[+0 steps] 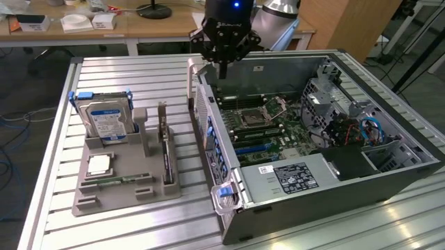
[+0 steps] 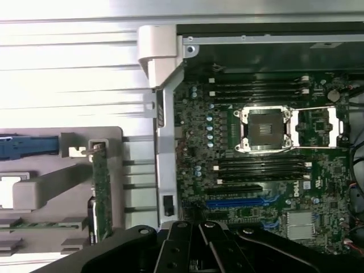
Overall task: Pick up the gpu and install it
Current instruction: 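Reach for the gpu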
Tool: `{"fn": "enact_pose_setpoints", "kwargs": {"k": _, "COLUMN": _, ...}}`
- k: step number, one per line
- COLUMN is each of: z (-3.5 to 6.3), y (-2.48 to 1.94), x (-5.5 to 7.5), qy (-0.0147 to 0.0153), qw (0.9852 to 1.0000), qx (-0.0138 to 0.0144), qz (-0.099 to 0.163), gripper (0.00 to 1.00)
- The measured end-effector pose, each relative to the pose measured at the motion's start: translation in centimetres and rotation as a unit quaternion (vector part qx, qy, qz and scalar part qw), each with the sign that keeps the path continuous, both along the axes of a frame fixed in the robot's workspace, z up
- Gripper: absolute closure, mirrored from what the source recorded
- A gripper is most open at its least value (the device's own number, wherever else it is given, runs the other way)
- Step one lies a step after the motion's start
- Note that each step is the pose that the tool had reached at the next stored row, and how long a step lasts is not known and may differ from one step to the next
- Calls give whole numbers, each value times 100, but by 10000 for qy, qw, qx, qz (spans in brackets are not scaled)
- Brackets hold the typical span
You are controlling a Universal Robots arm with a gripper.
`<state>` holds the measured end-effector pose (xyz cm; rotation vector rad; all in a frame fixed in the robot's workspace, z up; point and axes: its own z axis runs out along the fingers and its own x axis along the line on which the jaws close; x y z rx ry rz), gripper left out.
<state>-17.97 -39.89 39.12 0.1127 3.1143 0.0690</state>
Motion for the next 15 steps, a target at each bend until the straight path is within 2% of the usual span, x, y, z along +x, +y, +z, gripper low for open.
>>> {"fn": "enact_pose_setpoints", "kwargs": {"k": 4, "z": -18, "y": 0, "x": -182, "qy": 0, "qw": 10000, "qx": 0, "qz": 0, "gripper": 89}}
{"fn": "enact_pose_setpoints", "kwargs": {"k": 5, "z": -22, "y": 0, "x": -228, "qy": 0, "qw": 10000, "qx": -1, "qz": 0, "gripper": 83}}
{"fn": "enact_pose_setpoints", "kwargs": {"k": 6, "z": -27, "y": 0, "x": -272, "qy": 0, "qw": 10000, "qx": 0, "qz": 1, "gripper": 83}}
{"fn": "enact_pose_setpoints", "kwargs": {"k": 9, "z": -42, "y": 0, "x": -408, "qy": 0, "qw": 10000, "qx": 0, "qz": 0, "gripper": 65}}
{"fn": "enact_pose_setpoints", "kwargs": {"k": 10, "z": -48, "y": 0, "x": -452, "qy": 0, "qw": 10000, "qx": 0, "qz": 0, "gripper": 65}}
{"fn": "enact_pose_setpoints", "kwargs": {"k": 13, "z": -90, "y": 0, "x": -591, "qy": 0, "qw": 10000, "qx": -2, "qz": 0, "gripper": 53}}
{"fn": "enact_pose_setpoints", "kwargs": {"k": 15, "z": -126, "y": -1, "x": -681, "qy": 1, "qw": 10000, "qx": -4, "qz": 1, "gripper": 53}}
